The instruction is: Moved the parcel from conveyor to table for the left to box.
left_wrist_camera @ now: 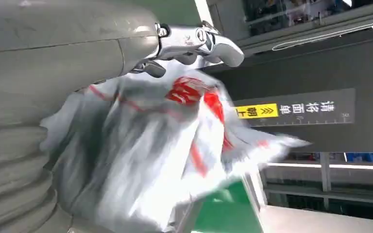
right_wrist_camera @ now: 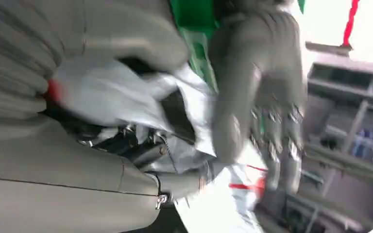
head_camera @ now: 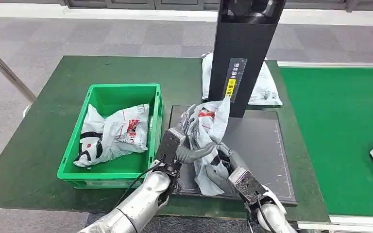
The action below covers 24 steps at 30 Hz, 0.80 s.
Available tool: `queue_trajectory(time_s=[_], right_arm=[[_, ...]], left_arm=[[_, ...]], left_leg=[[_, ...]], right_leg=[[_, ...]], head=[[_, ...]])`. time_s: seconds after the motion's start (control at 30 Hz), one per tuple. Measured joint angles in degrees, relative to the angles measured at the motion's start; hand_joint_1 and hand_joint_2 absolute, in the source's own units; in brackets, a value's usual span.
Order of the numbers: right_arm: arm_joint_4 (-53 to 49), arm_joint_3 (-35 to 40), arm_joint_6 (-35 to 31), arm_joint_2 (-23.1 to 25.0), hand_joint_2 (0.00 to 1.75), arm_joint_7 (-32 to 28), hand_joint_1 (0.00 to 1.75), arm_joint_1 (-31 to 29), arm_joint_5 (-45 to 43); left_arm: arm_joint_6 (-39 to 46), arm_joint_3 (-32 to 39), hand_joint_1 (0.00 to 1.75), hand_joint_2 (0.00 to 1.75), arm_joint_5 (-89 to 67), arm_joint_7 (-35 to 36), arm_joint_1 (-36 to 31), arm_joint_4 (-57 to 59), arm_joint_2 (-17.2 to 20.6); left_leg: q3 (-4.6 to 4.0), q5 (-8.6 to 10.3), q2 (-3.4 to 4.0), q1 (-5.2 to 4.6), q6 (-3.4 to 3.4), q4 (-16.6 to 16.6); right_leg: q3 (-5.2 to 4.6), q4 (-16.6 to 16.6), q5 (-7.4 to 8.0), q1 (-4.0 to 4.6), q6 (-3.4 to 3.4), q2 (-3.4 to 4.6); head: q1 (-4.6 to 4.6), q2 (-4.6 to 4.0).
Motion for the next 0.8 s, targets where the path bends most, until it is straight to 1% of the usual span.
queue_trajectory(time_s=[0.1,0.2,0.33,0.57,0.6,0.63,0.67,0.7,0.8], right_arm=[[0.0,-0.4,-2.4,0.4,1.75,0.2,0.0,-0.1,-0.5],[0.5,-2.7,-5.5,0.9,1.75,0.3,0.0,-0.2,-3.4],[2.6,-5.1,-6.0,0.9,1.75,0.2,0.0,-0.9,-6.1],[4.6,-6.1,-6.0,1.1,1.75,0.2,0.0,-1.5,-6.3],[4.8,-6.1,-6.0,1.1,1.75,0.2,0.0,-1.6,-6.4],[4.9,-6.1,-6.2,1.2,1.75,0.2,0.0,-1.6,-6.7],[5.2,-6.2,-6.5,1.2,1.75,0.2,0.0,-1.6,-7.2],[5.4,-6.2,-6.6,1.2,1.75,0.2,0.0,-1.7,-7.6],[6.0,-6.3,-7.0,1.2,1.75,-0.1,0.0,-2.0,-8.7]], left_arm=[[0.3,0.0,0.0,1.75,0.3,-0.1,0.0,0.5,-0.2],[0.8,0.0,0.0,1.75,0.8,-0.7,0.0,0.8,-0.3],[1.2,0.0,0.0,1.75,1.5,-1.2,-0.1,1.1,-0.3],[1.2,0.0,0.0,1.75,1.6,-1.3,-0.1,1.2,-0.3],[1.2,0.0,1.75,1.75,1.6,-1.3,-0.1,1.2,-0.3],[1.3,0.0,1.75,1.75,1.6,-1.3,-0.1,1.3,-0.3],[1.5,0.0,1.55,1.75,1.1,-1.3,-0.1,1.3,-0.3],[1.9,-0.2,0.0,1.75,0.7,-1.3,-0.2,1.4,-0.3],[3.6,-0.7,0.0,1.75,-1.3,-1.4,-0.4,1.9,-0.3]], left_leg=[[-0.01,0.0,0.0,0.0,0.0,0.0],[-0.03,-0.01,0.0,0.0,0.0,0.0],[-0.04,-0.01,0.0,0.0,0.01,0.0],[-0.04,-0.01,0.0,0.01,0.0,0.0],[-0.03,-0.01,0.0,0.01,0.0,0.0],[-0.03,-0.01,0.0,0.0,0.0,0.0],[-0.04,-0.01,-0.01,0.01,0.0,0.0],[-0.04,-0.01,-0.01,0.0,0.0,0.0],[-0.04,-0.01,0.0,0.0,0.01,0.0]], right_leg=[[-0.03,0.0,0.0,0.0,0.0,0.02],[-0.03,0.0,0.0,0.0,0.0,0.0],[-0.04,0.0,0.0,0.0,0.0,0.01],[-0.04,0.0,0.0,0.01,0.0,0.0],[-0.04,0.0,0.0,0.01,0.0,0.01],[-0.04,0.0,0.0,0.01,0.0,0.01],[-0.04,0.0,0.0,0.01,0.0,0.0],[-0.04,0.0,0.0,0.01,0.0,0.0],[-0.04,0.0,0.0,0.01,0.0,0.01]], head=[[0.02,0.0],[0.0,0.0],[0.0,0.0],[0.02,0.0],[0.02,0.0],[0.02,0.0],[0.02,0.0],[0.02,0.0],[0.02,0.0]])
